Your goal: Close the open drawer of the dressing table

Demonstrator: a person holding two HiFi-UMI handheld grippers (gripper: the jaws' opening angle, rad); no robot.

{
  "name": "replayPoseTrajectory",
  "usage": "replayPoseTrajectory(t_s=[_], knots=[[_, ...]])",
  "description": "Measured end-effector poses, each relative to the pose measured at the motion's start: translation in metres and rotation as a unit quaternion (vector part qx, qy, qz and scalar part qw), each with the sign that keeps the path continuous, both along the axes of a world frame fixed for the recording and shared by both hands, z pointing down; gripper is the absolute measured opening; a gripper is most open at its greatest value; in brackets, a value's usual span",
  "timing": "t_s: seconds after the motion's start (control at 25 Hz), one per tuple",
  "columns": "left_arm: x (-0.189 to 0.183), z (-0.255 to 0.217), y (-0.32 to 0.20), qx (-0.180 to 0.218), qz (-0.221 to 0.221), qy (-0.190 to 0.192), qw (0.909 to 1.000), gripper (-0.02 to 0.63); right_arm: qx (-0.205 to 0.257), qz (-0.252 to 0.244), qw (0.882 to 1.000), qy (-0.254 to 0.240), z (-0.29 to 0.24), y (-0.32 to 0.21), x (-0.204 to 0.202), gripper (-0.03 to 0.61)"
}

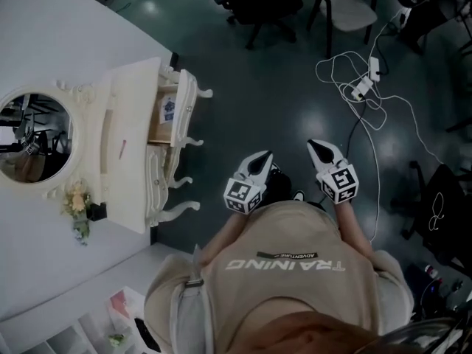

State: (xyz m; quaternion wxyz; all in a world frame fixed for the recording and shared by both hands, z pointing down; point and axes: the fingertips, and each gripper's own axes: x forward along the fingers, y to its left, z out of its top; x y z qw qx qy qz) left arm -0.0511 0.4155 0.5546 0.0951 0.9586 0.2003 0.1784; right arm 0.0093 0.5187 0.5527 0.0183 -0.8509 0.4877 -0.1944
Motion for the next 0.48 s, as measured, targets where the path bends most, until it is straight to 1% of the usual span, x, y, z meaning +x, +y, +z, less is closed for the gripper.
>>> replayPoseTrajectory(t_s=[0.2,0.28,0.32,0.4,0.48], knots=[[0.074,-0.018,-0.046,-0.005,0.02,0.034,0.9992,0.002,-0.007,-0.001,0.999,0.032,-0.026,-0.051,0.063,0.005],[0.098,-0.019,-0.062,0.002,0.027,0.047,0.9985,0.002,-0.002,0.004,0.999,0.035,-0.029,-0.07,0.084,0.005],[0.109,-0.02,-0.072,0.012,0.028,0.054,0.998,0.002,0.001,0.006,0.999,0.035,-0.029,-0.079,0.093,0.005],[0.128,-0.019,-0.091,0.031,0.02,0.061,0.9975,0.002,0.003,0.0,0.999,0.033,-0.027,-0.096,0.108,0.005],[0.141,-0.02,-0.112,0.026,-0.006,0.059,0.9979,0.002,-0.002,-0.019,0.999,0.031,-0.025,-0.112,0.118,0.005]])
